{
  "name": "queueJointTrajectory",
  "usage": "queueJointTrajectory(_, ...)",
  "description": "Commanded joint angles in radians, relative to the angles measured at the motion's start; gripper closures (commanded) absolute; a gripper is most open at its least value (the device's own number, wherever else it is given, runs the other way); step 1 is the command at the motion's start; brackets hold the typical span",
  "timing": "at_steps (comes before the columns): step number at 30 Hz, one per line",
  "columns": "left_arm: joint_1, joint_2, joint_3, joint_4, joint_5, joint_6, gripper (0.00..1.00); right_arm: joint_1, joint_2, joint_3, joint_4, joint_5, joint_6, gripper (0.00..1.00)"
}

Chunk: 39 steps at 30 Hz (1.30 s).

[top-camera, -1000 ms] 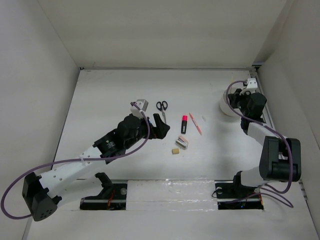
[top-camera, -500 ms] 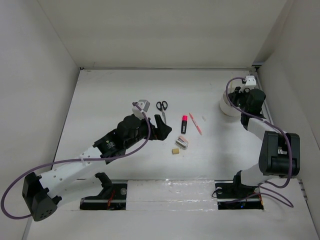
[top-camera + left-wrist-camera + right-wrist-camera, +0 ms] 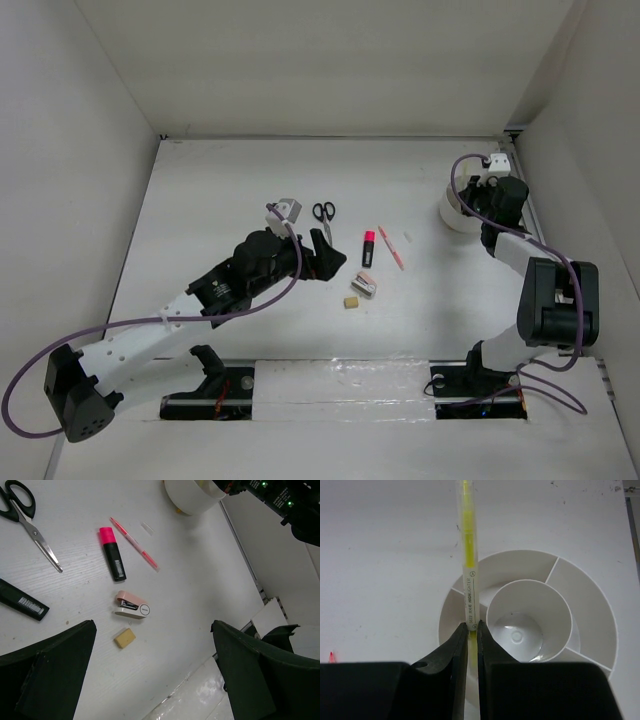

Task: Sort the stationery into containers
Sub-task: Place the pen in the storage box, then pick up the pen from the center of the board.

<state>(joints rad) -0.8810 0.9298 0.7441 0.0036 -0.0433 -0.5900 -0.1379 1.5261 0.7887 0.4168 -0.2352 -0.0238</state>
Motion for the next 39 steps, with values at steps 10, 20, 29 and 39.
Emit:
queueJointTrajectory(10, -0.001, -0.017, 0.000, 0.039, 0.006, 0.019, 0.00, 0.032, -0.049, 0.009, 0.016, 0.048, -0.018, 0.59)
queueJointTrajectory(20, -0.001, -0.017, 0.000, 0.012, -0.047, 0.010, 0.00, 0.098, -0.202, -0.045, 0.031, 0.033, 0.041, 0.41)
queueJointTrajectory(29, 0.138, 0.137, 0.138, -0.146, -0.185, -0.145, 0.00, 0.421, -0.261, 0.061, -0.422, 0.375, 0.200, 0.00)
queueJointTrajectory(39, 0.160, 0.248, 0.281, -0.257, -0.323, -0.223, 0.00, 0.551, -0.228, 0.084, -0.661, 0.497, 0.303, 0.13)
